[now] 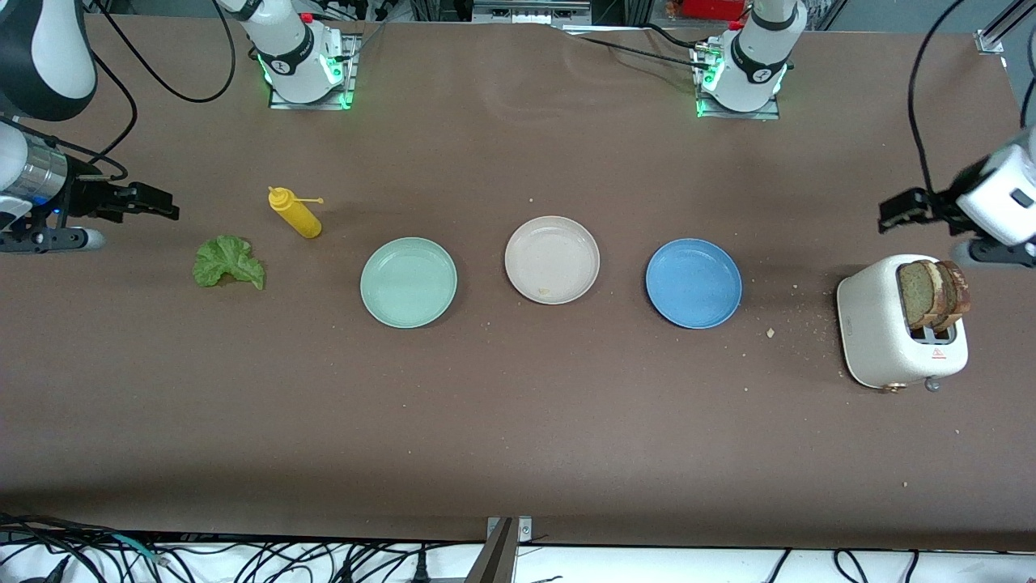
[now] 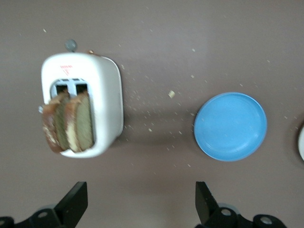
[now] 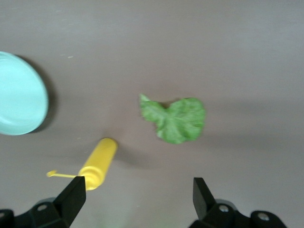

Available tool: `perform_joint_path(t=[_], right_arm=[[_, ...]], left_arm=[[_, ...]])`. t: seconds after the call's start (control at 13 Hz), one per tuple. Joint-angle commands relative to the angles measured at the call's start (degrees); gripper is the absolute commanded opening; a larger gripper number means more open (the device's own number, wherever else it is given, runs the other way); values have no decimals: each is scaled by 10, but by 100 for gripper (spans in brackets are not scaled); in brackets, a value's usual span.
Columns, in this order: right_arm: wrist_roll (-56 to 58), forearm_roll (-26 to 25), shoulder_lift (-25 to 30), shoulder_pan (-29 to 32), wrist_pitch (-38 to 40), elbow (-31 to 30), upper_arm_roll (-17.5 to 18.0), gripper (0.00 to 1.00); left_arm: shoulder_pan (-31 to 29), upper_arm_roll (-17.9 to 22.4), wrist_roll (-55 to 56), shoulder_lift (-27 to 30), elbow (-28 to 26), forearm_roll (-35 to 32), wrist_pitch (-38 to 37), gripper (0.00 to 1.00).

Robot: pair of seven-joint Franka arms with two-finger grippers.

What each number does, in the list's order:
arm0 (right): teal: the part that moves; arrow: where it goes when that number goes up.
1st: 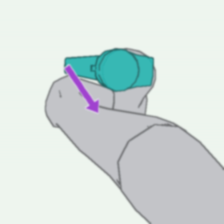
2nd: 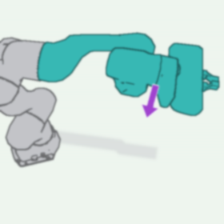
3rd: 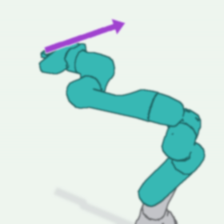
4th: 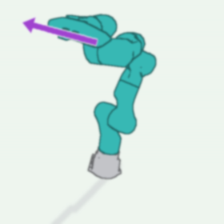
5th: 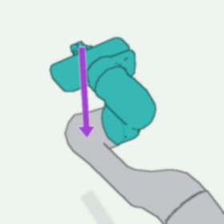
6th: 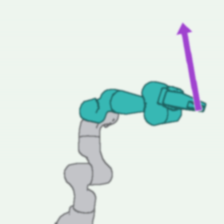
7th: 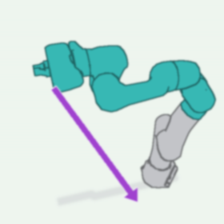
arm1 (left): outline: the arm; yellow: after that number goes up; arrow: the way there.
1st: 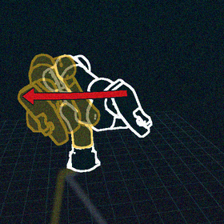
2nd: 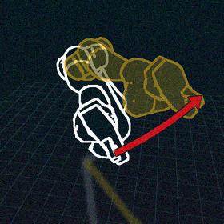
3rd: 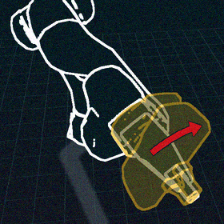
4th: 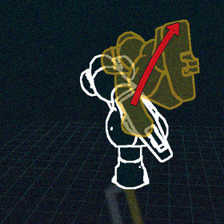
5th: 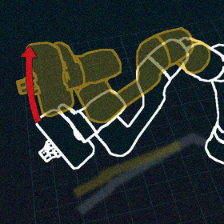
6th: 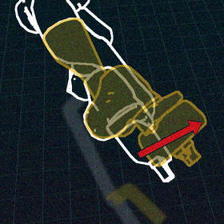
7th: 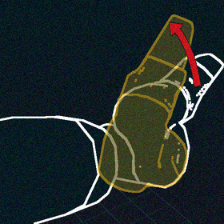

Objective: Make sandwich in beige plate with both arms
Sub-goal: 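Move the left gripper down to the bread slice in the toaster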

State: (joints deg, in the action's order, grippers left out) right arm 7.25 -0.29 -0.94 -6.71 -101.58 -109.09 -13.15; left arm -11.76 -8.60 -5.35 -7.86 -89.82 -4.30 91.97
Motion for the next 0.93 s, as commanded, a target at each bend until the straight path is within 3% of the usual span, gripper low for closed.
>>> perform_joint_path(t=[0.0, 0.15, 0.31, 0.54, 0.85], right_arm=[[-21, -23, 0, -1, -24, 14, 3, 100], [-18, -23, -33, -1, -18, 68, 4, 100], [-23, -22, -51, -1, 14, 100, 4, 100], [-39, -20, -52, -2, 18, 102, 4, 100], [-39, -20, -52, -2, 18, 102, 5, 100]], left_arm=[[-47, -5, -46, -38, 1, -15, 58, 100], [-60, -5, -52, -58, -11, -14, 93, 100], [-66, -5, -52, -54, -65, -14, 153, 100], [-88, -5, -79, -47, -131, -15, 232, 100], [-108, -6, -83, -37, -185, -12, 271, 100]])
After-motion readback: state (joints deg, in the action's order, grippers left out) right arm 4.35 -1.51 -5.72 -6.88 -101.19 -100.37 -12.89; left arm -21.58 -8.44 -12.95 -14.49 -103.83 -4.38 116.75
